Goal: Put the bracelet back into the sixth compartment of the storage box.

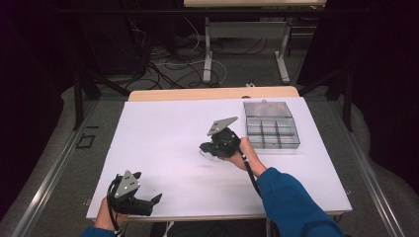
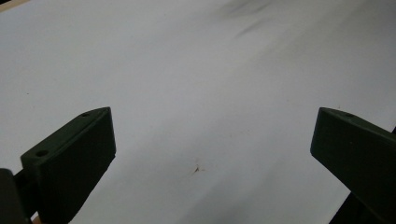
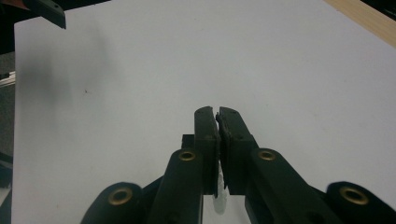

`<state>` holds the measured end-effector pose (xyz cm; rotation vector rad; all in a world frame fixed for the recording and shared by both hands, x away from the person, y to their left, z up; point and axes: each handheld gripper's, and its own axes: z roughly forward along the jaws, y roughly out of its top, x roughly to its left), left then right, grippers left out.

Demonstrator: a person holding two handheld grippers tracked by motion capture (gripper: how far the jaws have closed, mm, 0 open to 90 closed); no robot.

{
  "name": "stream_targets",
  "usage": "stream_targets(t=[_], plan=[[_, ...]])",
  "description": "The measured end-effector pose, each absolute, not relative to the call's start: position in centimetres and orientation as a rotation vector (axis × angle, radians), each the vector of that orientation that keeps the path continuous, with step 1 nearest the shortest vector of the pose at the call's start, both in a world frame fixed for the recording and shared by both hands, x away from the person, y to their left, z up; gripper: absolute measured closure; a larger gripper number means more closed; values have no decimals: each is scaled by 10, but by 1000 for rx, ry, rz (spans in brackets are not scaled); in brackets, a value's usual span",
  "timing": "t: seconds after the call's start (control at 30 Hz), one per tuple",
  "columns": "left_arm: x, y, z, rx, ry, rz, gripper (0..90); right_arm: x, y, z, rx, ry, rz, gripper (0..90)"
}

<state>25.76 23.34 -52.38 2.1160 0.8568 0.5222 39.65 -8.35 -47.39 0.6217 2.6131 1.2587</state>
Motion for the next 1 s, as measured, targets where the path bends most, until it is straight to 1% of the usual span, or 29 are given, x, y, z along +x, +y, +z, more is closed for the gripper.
stream_targets(t=[0.67,1.0], plan=[[259,233,-523,2120,852,525,0,379,-147,-475,733,2542,1251,870],[259,234,-524,2114,850,516,0,370,-165,-476,769,2518,1253,869]])
